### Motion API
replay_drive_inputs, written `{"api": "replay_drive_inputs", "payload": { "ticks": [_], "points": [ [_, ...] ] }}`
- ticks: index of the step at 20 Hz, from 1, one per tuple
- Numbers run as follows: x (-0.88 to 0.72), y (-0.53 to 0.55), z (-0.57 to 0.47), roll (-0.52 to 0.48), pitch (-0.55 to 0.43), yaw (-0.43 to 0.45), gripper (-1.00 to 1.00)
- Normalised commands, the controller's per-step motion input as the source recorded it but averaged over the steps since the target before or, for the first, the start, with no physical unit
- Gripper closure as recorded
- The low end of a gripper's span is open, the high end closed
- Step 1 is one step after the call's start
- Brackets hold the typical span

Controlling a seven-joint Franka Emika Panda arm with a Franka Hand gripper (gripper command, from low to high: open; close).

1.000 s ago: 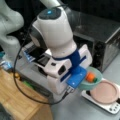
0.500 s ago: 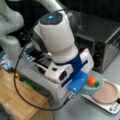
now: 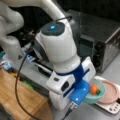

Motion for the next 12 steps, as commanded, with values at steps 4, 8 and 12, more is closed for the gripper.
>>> {"api": "replay_drive_inputs", "payload": {
  "ticks": [4, 8, 12],
  "points": [
    [0.54, -0.23, 0.13, -0.119, 0.300, 0.176, 1.00],
    [0.41, -0.17, 0.18, -0.115, 0.299, 0.169, 1.00],
    [0.35, -0.14, 0.13, -0.232, 0.342, 0.125, 1.00]
  ]
}}
